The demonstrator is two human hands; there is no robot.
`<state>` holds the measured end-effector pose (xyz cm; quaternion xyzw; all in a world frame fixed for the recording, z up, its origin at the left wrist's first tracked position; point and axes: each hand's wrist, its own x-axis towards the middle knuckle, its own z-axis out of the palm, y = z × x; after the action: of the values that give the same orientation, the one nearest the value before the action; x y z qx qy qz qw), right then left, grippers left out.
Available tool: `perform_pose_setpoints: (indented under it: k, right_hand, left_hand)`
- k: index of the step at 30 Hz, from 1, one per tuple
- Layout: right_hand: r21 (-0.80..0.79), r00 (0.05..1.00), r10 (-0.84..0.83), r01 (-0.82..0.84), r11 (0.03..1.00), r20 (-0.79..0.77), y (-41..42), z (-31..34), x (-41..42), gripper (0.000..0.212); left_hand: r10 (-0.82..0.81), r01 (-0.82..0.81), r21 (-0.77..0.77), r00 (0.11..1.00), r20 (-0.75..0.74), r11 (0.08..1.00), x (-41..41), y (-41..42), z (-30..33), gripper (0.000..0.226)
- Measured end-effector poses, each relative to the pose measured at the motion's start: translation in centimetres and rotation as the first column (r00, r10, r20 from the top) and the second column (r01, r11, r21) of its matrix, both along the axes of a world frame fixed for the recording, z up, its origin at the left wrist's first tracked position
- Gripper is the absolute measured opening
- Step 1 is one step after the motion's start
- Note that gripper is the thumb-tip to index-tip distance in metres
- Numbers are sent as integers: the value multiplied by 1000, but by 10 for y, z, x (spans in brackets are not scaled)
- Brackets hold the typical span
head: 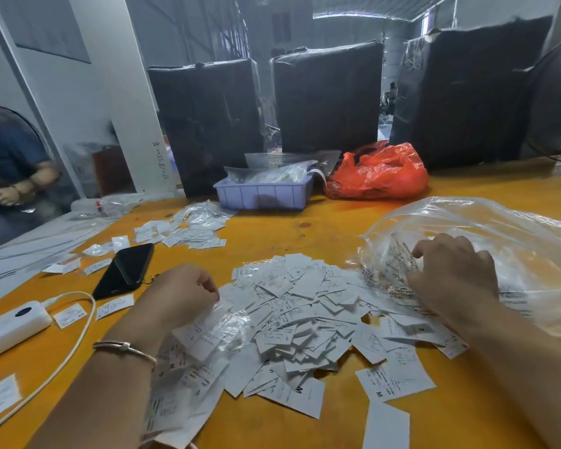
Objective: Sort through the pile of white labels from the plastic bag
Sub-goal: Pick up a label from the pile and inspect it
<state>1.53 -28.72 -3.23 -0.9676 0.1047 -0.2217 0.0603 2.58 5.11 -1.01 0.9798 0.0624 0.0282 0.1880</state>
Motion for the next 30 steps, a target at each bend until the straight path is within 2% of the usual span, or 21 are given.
perform_pose_setpoints:
  k: [3, 8, 12, 16, 19, 26, 30]
  right_hand:
    - [-56, 994, -55, 50, 997, -90, -5, -3, 5, 35]
    - [-97, 991, -76, 65, 993, -109, -10, -5, 7, 20]
    - [-15, 997, -46, 45, 999, -54, -13, -5, 9, 22]
    - [-85, 994, -74, 67, 994, -82, -14, -6, 8, 25]
    - [-95, 989, -78, 66, 993, -126, -16, -7, 9, 20]
    - [25, 996, -89, 90, 996, -14, -20, -6, 12, 14]
    - [-22, 993, -114, 114, 993, -31, -17, -6, 12, 18]
  left_hand:
    - [-22, 26, 109, 999, -37, 994, -1, -3, -2, 17]
    - [-40, 35, 188, 999, 26, 981, -4, -11, -4, 11]
    - [-82, 70, 92, 988, 131, 993, -5, -17, -7, 8]
    - [-146, 164, -52, 957, 252, 985, -6, -25, -12, 8]
    - [-208, 245, -83, 927, 314, 966, -9, -35, -15, 8]
    - [-296, 351, -122, 897, 328, 928, -15, -50, -20, 6]
    - [-314, 367, -131, 898, 308, 921, -16, -53, -25, 5]
